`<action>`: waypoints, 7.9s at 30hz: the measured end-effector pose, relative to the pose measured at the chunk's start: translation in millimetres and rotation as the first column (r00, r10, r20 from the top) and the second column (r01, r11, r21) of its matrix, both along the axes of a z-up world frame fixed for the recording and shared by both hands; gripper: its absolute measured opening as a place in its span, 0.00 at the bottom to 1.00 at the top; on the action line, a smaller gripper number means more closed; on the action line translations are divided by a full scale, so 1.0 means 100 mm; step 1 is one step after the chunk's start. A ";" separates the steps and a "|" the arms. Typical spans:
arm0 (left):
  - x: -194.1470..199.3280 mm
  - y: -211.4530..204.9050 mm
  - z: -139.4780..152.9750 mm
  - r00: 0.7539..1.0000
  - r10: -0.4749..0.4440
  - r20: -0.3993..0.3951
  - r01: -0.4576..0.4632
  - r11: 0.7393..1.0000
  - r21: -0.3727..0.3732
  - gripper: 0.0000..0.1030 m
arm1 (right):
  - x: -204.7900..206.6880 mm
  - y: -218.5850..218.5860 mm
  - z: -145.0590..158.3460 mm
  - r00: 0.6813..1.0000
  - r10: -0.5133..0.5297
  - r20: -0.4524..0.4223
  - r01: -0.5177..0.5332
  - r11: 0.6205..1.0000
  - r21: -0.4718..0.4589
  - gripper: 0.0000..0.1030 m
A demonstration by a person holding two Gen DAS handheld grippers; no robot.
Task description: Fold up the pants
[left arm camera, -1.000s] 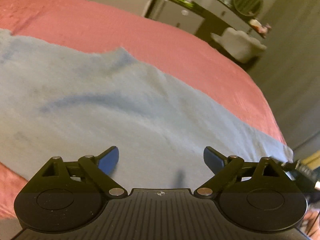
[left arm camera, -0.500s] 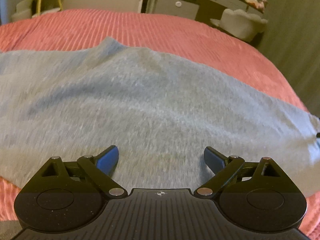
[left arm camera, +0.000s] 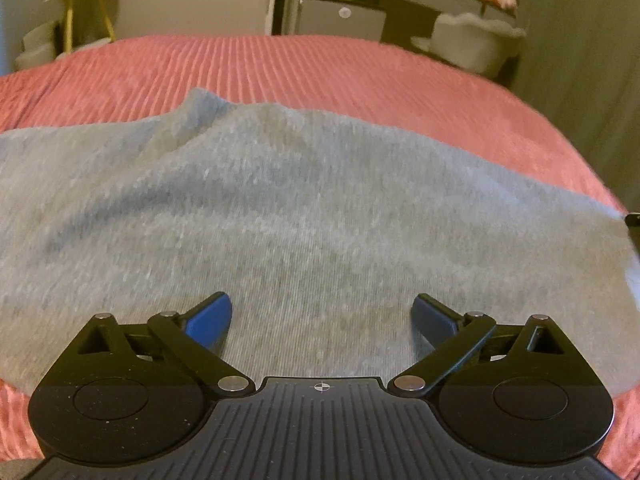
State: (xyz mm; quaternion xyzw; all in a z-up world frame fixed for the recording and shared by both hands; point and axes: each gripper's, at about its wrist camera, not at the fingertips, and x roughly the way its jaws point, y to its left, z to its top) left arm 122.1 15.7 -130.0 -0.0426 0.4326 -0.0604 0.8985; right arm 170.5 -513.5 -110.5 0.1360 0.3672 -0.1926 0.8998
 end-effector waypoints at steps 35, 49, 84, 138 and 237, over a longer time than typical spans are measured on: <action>-0.10 -0.05 0.11 1.000 -0.001 0.019 -0.001 0.996 0.084 0.97 | -2.25 0.04 0.08 0.906 -0.421 0.037 0.367 0.829 0.423 0.50; -0.05 -0.07 0.05 1.000 -0.005 -0.026 0.007 0.995 0.095 0.97 | -2.35 0.11 -0.27 0.903 -0.414 0.117 0.292 0.788 0.542 0.36; -0.10 -0.01 0.11 0.999 -0.003 -0.034 0.004 0.999 0.036 0.97 | -1.54 1.71 0.09 0.998 0.048 0.034 -0.049 0.999 0.025 1.00; -0.05 -0.12 -0.02 0.996 -0.039 -0.075 0.048 0.992 0.115 0.98 | -2.26 0.35 -0.85 0.765 -0.628 0.145 0.264 0.511 0.818 0.60; -0.03 1.09 0.06 0.934 0.072 -0.350 -0.215 0.895 -0.391 0.43 | -1.71 2.45 -0.26 0.948 -0.084 0.307 -0.192 0.620 0.761 0.92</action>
